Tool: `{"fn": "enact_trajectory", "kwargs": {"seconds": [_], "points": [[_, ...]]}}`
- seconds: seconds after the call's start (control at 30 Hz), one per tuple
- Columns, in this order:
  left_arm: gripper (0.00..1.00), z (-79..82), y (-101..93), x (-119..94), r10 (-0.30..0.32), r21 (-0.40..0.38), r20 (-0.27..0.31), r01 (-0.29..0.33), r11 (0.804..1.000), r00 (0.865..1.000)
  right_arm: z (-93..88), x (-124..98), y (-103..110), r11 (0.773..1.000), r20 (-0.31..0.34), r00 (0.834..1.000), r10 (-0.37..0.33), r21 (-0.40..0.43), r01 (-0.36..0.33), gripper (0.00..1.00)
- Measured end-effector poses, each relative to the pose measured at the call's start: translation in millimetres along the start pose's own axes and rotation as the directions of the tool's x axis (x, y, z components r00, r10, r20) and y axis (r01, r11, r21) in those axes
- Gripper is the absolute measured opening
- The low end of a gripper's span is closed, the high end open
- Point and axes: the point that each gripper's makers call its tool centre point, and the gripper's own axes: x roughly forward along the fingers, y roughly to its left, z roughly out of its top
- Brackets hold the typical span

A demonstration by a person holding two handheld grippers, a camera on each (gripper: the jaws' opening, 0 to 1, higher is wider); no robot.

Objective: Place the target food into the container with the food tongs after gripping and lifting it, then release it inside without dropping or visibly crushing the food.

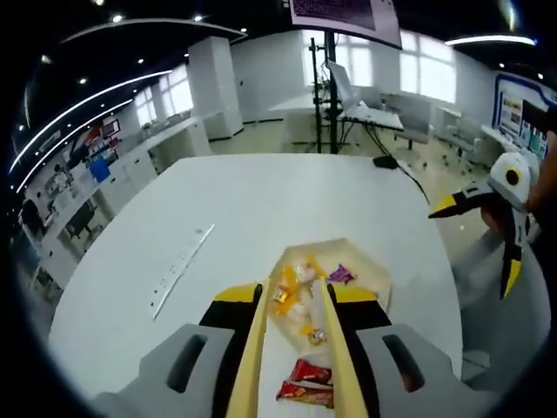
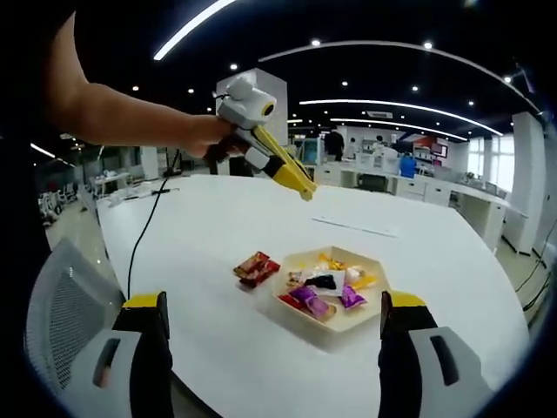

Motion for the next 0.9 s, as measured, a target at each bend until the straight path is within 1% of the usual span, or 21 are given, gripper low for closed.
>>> {"fn": "enact_trajectory", "kwargs": {"seconds": [0.27, 0.3, 0.33, 0.4, 0.43, 0.5, 0.57, 0.7, 0.9], "points": [[0.26, -21.1, -0.6, -12, 0.018, -0.018, -0.005, -0.018, 1.000, 1.000, -1.6, 1, 1, 1.000, -0.008, 1.000, 0.008, -0.003, -0.008, 0.99], [0.26, -24.4, -0.4, -13, 0.025, -0.011, -0.014, -0.025, 1.000, 1.000, -1.7, 1, 1, 1.000, -0.009, 1.000, 0.008, -0.005, -0.008, 0.99], [0.26, -27.9, 0.6, -14, 0.033, 0.014, -0.025, -0.032, 0.999, 0.999, -1.8, 1, 2, 1.000, -0.010, 1.000, 0.009, -0.004, -0.009, 0.99], [0.26, -32.2, -0.4, -15, 0.028, 0.009, -0.027, -0.028, 1.000, 0.999, -1.8, 1, 2, 1.000, -0.011, 1.000, 0.008, -0.005, -0.008, 0.99], [0.26, -36.3, 0.8, -18, 0.039, 0.011, -0.029, -0.039, 0.999, 0.999, -1.6, 1, 2, 1.000, -0.010, 1.000, 0.008, -0.004, -0.008, 0.99], [0.26, -40.0, 1.6, -20, 0.048, 0.000, -0.029, -0.048, 0.999, 0.998, -1.5, 0, 2, 1.000, -0.009, 1.000, 0.007, -0.003, -0.007, 0.99], [0.26, -46.1, 3.9, -22, 0.075, -0.009, -0.035, -0.076, 0.997, 0.997, -1.3, 0, 1, 1.000, -0.008, 1.000, 0.007, -0.001, -0.007, 0.99], [0.26, -52.2, 1.0, -24, 0.097, -0.058, -0.018, -0.097, 0.994, 0.995, -1.2, 0, 1, 1.000, -0.005, 1.000, 0.005, 0.002, -0.005, 0.99], [0.26, -71.0, -4.7, -20, 0.116, -0.069, -0.039, -0.119, 0.991, 0.992, -2.3, 1, 2, 1.000, -0.011, 1.000, 0.011, 0.003, -0.011, 0.99]]}}
